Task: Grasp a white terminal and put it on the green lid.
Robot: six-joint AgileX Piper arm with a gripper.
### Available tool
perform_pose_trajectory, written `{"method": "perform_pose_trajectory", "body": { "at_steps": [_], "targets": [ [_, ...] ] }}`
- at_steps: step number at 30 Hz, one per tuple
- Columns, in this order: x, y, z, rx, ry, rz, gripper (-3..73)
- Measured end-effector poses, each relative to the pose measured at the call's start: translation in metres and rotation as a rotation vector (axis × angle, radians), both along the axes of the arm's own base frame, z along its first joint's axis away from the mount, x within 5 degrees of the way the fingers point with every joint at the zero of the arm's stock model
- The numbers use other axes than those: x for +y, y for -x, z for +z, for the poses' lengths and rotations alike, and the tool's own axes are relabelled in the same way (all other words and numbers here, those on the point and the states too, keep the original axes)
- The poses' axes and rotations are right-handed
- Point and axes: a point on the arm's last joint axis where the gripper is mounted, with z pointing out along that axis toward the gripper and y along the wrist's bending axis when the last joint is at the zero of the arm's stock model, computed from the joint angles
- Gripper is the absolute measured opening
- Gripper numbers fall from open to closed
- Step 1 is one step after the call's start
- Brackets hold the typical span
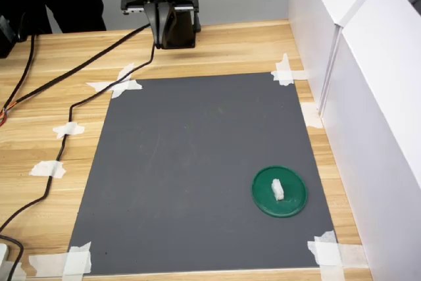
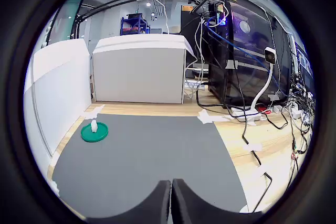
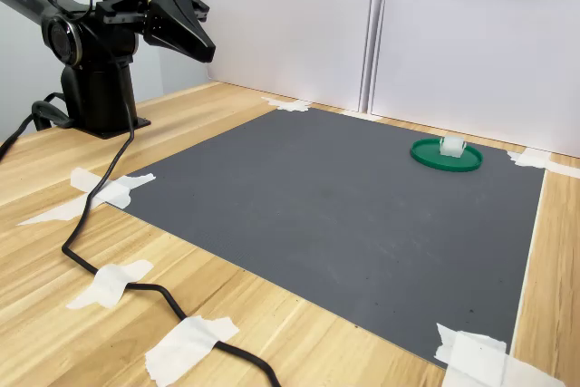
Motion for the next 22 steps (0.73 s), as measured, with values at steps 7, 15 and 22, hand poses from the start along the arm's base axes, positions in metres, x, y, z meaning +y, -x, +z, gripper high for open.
{"method": "perform_pose_trajectory", "body": {
  "at_steps": [7, 15, 22],
  "targets": [
    [0.0, 0.0098, 0.0034, -0.101, 0.001, 0.0, -1.6],
    [0.0001, 0.0111, 0.0023, -0.097, 0.003, 0.001, -1.6],
    [0.0001, 0.0112, 0.0022, -0.095, 0.003, 0.001, -1.6]
  ]
}}
